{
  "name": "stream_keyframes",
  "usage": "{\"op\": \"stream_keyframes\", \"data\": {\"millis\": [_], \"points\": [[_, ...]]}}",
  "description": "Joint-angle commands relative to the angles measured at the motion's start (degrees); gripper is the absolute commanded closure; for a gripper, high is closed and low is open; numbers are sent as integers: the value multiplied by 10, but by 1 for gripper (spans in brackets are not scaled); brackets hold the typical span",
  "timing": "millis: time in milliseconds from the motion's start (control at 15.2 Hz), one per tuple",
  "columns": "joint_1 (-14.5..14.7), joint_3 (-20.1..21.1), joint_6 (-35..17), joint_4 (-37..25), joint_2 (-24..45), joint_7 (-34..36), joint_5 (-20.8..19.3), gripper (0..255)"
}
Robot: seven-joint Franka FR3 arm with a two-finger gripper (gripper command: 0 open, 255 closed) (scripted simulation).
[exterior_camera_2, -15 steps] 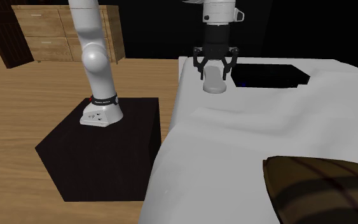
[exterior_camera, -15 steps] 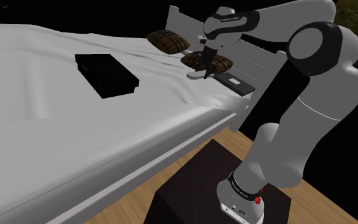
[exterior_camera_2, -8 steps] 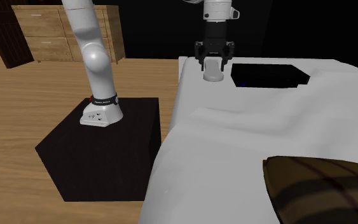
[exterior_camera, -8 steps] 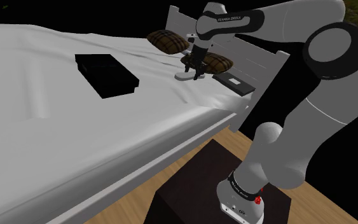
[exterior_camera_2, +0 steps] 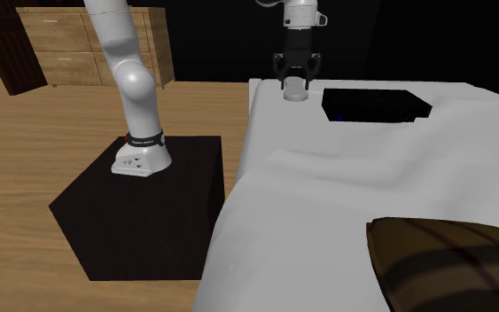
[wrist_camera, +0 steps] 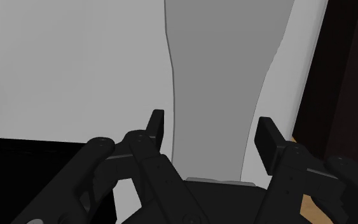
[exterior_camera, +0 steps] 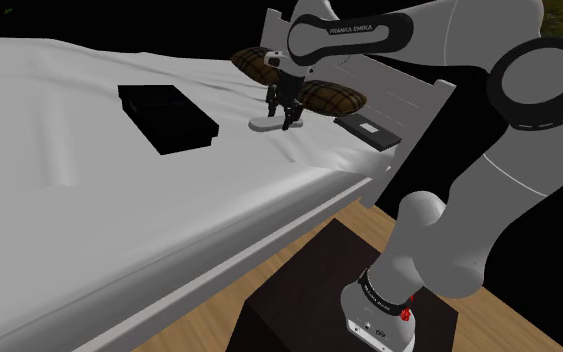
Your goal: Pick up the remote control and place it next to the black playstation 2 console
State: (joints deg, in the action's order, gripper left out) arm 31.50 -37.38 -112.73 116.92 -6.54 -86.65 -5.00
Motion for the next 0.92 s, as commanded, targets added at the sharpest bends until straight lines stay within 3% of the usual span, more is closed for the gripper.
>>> {"op": "stream_keyframes", "data": {"millis": [0,594,858], "points": [[13,17,0,1,1,30,1,255],[67,77,7,-41,46,132,30,255],[70,80,-14,-29,57,137,35,255]]}}
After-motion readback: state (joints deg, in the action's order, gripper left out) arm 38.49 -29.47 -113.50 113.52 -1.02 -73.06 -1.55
